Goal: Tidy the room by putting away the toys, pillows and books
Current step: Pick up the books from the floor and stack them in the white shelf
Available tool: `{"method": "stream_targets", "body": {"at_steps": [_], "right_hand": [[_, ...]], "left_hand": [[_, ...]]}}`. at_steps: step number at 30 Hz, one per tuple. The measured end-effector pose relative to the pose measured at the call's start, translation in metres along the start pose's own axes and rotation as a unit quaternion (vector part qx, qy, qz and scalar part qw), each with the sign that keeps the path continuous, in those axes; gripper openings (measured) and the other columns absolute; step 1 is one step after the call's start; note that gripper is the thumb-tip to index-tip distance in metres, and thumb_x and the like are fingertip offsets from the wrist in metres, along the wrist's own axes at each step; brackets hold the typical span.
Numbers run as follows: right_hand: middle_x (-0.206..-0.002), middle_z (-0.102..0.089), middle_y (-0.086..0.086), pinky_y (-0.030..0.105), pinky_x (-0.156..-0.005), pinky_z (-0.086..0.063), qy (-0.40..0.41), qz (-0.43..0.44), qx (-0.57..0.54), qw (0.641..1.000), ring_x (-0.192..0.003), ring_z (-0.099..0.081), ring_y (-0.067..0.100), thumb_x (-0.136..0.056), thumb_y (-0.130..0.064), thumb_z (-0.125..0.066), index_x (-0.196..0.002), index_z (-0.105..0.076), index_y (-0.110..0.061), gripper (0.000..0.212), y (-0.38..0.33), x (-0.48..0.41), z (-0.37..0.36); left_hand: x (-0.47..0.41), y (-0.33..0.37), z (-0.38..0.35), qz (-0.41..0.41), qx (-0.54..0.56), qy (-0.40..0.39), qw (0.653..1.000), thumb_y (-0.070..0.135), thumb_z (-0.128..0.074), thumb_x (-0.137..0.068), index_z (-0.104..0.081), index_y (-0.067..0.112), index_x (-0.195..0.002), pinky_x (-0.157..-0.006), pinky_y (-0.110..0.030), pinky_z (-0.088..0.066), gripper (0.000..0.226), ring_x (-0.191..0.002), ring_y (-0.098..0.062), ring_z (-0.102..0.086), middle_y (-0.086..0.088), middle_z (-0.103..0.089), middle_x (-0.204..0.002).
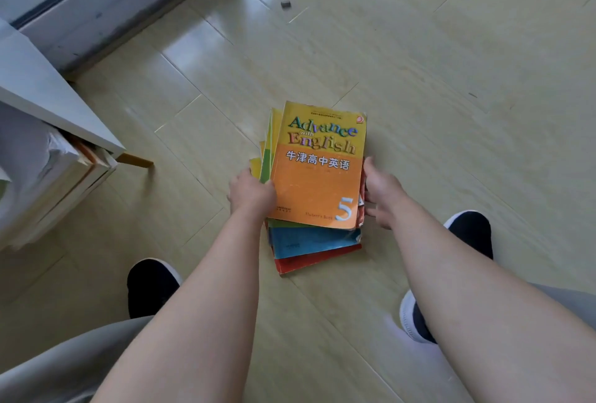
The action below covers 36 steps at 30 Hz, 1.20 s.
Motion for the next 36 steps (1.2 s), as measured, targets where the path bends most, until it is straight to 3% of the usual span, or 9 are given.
{"method": "stream_targets", "body": {"at_steps": [3, 6, 10, 19, 21, 25, 30, 32, 36], "right_hand": [[-0.097, -0.075, 0.004, 0.029, -0.057, -0.051, -0.006, -0.013, 0.013, 1.000, -0.077, -0.072, 0.019, -0.105, -0.052, -0.044, -0.111, -0.066, -0.014, 0.044, -0.005, 0.001, -0.005], [-0.114, -0.072, 0.005, 0.039, -0.075, -0.059, -0.019, 0.001, 0.066, 0.998, -0.094, -0.070, 0.023, -0.105, -0.041, -0.050, -0.121, -0.060, -0.015, 0.032, 0.005, -0.001, -0.018], [-0.120, -0.068, -0.002, 0.045, -0.100, -0.051, -0.013, 0.072, 0.149, 0.986, -0.110, -0.064, 0.021, -0.100, -0.024, -0.061, -0.119, -0.057, -0.028, 0.020, 0.015, 0.002, -0.026], [-0.107, -0.077, 0.000, 0.035, -0.086, -0.057, -0.103, 0.000, 0.118, 0.988, -0.095, -0.073, 0.019, -0.093, -0.040, -0.071, -0.114, -0.071, -0.019, 0.030, 0.009, 0.014, -0.040], [-0.107, -0.077, 0.000, 0.037, -0.093, -0.056, -0.108, -0.004, 0.132, 0.985, -0.099, -0.072, 0.021, -0.093, -0.047, -0.069, -0.113, -0.072, -0.018, 0.035, 0.015, 0.015, -0.042], [-0.111, -0.075, 0.002, 0.041, -0.094, -0.056, -0.111, -0.019, 0.162, 0.980, -0.100, -0.071, 0.023, -0.096, -0.048, -0.064, -0.116, -0.070, -0.018, 0.036, 0.029, 0.018, -0.044], [-0.099, -0.074, 0.003, 0.031, -0.064, -0.056, -0.137, -0.056, 0.144, 0.978, -0.082, -0.072, 0.019, -0.096, -0.030, -0.070, -0.113, -0.067, -0.016, 0.021, 0.039, 0.026, -0.031], [-0.104, -0.076, 0.009, 0.034, -0.071, -0.059, -0.149, -0.035, 0.122, 0.981, -0.085, -0.074, 0.022, -0.091, -0.022, -0.076, -0.116, -0.067, -0.011, 0.029, 0.043, 0.026, -0.027], [-0.117, -0.073, 0.014, 0.052, -0.093, -0.058, -0.134, 0.057, 0.018, 0.989, -0.102, -0.073, 0.032, -0.062, -0.019, -0.090, -0.131, -0.058, -0.008, 0.077, 0.028, 0.036, -0.021]], "left_hand": [[0.005, -0.009, -0.009, 0.006, 0.027, -0.054, 0.998, 0.032, -0.054, -0.103, -0.041, 0.015, -0.151, -0.098, -0.046, -0.054, 0.053, -0.121, -0.032, -0.059, -0.008, -0.056, -0.141], [0.010, -0.016, -0.018, -0.025, -0.025, -0.067, 0.997, 0.025, -0.048, -0.104, -0.035, 0.021, -0.156, -0.097, -0.046, -0.055, 0.053, -0.119, -0.031, -0.060, -0.007, -0.056, -0.142], [0.021, -0.025, -0.029, 0.042, 0.059, -0.084, 0.994, 0.017, -0.051, -0.093, -0.050, 0.026, -0.128, -0.092, -0.049, -0.057, 0.036, -0.101, -0.030, -0.062, -0.003, -0.063, -0.120], [0.008, -0.042, -0.021, 0.163, 0.224, -0.129, 0.952, 0.056, -0.076, -0.075, -0.039, 0.020, -0.145, -0.091, -0.048, -0.051, 0.088, -0.113, -0.030, -0.058, -0.004, -0.058, -0.134], [0.011, -0.047, -0.019, 0.164, 0.241, -0.175, 0.941, 0.058, -0.074, -0.081, -0.039, 0.024, -0.148, -0.086, -0.044, -0.051, 0.083, -0.109, -0.026, -0.058, -0.003, -0.057, -0.137], [0.016, -0.054, -0.017, 0.144, 0.227, -0.228, 0.936, 0.063, -0.069, -0.086, -0.034, 0.026, -0.152, -0.091, -0.041, -0.039, 0.084, -0.130, -0.029, -0.048, -0.001, -0.046, -0.148], [0.028, -0.056, -0.025, 0.138, 0.273, -0.283, 0.909, 0.049, -0.069, -0.092, -0.056, 0.027, -0.133, -0.075, -0.039, -0.058, 0.048, -0.102, -0.026, -0.071, -0.004, -0.071, -0.120], [0.026, -0.055, -0.022, 0.121, 0.292, -0.272, 0.909, 0.035, -0.075, -0.090, -0.056, 0.028, -0.134, -0.079, -0.048, -0.062, 0.048, -0.101, -0.031, -0.073, -0.005, -0.073, -0.117], [0.024, -0.036, -0.009, 0.047, 0.350, -0.261, 0.899, 0.017, -0.078, -0.087, -0.055, 0.024, -0.132, -0.073, -0.048, -0.062, 0.050, -0.100, -0.032, -0.074, -0.010, -0.073, -0.119]]}}
Point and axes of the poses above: each hand's wrist, its own x-axis away from the middle knuckle, its own z-axis out of the back of the hand, y = z × x, the point moved 4 cm from there along -x, towards the middle knuckle
